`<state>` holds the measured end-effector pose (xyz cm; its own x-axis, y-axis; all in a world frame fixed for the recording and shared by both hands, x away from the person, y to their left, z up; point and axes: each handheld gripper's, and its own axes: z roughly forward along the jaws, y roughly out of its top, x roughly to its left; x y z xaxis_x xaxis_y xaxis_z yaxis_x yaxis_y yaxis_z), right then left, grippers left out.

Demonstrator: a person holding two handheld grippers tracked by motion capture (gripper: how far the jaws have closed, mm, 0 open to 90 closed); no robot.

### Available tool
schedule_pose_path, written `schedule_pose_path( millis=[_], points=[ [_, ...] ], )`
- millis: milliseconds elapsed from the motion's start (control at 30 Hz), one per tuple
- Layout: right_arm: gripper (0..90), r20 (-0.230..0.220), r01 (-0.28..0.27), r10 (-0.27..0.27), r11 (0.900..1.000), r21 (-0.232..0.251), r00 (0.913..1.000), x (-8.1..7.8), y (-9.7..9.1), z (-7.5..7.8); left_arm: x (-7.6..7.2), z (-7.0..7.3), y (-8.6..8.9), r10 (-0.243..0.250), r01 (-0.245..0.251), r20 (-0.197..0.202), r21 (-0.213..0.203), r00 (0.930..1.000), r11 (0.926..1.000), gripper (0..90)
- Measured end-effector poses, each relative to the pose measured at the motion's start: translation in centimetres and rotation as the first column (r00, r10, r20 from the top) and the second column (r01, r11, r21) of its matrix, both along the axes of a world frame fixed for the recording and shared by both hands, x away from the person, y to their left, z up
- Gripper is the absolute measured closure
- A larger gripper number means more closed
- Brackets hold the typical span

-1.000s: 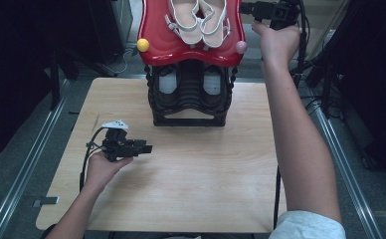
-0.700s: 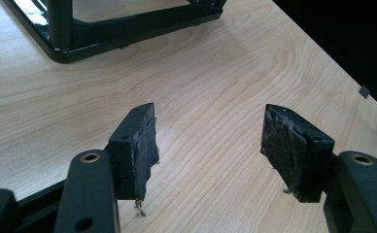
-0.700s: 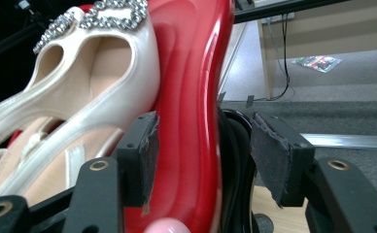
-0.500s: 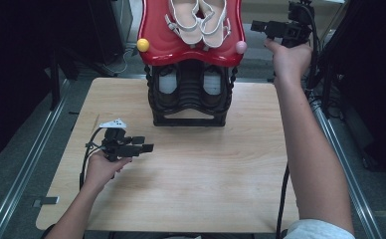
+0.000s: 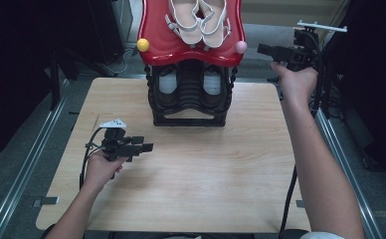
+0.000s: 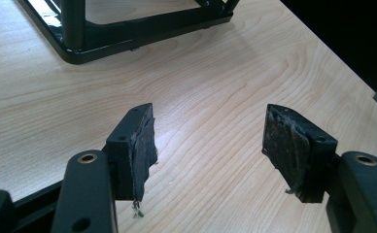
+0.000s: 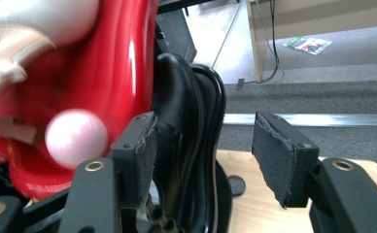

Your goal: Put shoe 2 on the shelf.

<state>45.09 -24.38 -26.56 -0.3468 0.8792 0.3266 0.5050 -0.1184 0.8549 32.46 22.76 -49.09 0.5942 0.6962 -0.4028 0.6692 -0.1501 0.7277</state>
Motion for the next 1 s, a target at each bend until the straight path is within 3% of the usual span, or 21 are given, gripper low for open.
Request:
schedule_pose_path(
  millis=[400, 567, 733, 1000],
  points=[
    [42.2, -0.009, -0.035, 0.035, 0.9992, 0.021, 0.9993, -2.7, -0.9, -3.8, -0.1, -0.1, -0.4, -0.002, 0.001, 0.011, 0.028, 0.9999, 0.9996, 37.1],
    [41.9, -0.025, -0.064, 0.064, 0.9977, 0.022, 0.9976, -3.6, -0.3, -5.8, -0.1, -0.1, -0.4, -0.006, 0.005, 0.011, 0.035, 0.9999, 0.9994, 37.2],
    [41.9, -0.038, -0.098, 0.098, 0.9952, 0.006, 0.9945, -4.5, 0.6, -7.8, -0.3, 0.1, -0.5, -0.008, 0.006, 0.040, 0.033, 0.9992, 0.9994, 37.6],
    [42.0, -0.067, -0.143, 0.143, 0.9896, 0.018, 0.9874, -6.0, 1.8, -11.6, -0.2, 0.1, -0.5, -0.003, 0.002, 0.026, 0.034, 0.9996, 0.9994, 37.8]
  ],
)
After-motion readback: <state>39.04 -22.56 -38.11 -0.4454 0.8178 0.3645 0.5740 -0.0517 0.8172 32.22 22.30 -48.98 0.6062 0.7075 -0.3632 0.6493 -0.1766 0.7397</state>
